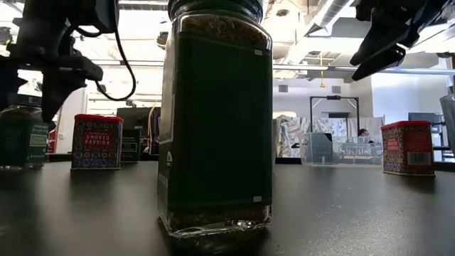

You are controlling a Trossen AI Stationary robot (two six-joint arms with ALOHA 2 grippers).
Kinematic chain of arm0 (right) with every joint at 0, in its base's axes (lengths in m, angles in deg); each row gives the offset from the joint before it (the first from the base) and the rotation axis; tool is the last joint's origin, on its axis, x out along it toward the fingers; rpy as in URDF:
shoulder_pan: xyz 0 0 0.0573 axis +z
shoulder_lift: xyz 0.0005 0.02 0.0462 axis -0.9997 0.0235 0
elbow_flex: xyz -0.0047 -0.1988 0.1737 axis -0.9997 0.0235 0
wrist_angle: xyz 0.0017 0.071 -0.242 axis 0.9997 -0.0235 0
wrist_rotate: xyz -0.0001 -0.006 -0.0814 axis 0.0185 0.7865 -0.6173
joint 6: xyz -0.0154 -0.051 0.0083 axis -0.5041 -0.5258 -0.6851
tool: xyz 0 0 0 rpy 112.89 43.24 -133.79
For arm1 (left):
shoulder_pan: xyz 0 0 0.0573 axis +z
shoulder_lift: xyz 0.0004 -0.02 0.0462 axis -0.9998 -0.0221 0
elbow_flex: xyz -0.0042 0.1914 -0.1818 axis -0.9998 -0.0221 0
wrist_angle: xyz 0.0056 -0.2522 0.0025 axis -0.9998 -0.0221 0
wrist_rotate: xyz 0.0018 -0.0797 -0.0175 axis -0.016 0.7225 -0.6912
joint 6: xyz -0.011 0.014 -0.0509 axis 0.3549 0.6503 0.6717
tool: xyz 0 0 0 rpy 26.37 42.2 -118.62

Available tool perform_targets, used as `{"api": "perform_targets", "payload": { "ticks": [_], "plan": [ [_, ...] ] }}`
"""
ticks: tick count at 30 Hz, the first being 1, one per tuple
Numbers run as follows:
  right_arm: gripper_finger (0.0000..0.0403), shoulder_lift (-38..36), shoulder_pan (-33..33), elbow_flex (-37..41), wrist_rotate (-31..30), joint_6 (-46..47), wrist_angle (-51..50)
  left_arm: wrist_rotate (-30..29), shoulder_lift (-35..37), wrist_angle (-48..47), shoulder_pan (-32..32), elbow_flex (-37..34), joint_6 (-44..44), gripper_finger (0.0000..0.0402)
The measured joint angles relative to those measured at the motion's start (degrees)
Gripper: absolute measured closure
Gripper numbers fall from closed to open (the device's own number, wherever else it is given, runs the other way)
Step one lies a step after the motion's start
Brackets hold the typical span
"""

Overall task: Sort spices by type
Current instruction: Put the middle left green seasoning bottle into the white bin

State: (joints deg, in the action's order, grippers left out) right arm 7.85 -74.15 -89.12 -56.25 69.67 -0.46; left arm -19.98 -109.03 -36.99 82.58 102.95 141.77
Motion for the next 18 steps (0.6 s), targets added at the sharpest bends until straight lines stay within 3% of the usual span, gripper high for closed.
{"api": "perform_targets", "payload": {
  "ticks": [18],
  "plan": [
    [0.0062, 0.0, 0.0, 0.0, 0.02, -0.05, 0.0, 1.05, 0.02, 3.12, 0.02, -3.48, 2.42, 0.011]
  ]
}}
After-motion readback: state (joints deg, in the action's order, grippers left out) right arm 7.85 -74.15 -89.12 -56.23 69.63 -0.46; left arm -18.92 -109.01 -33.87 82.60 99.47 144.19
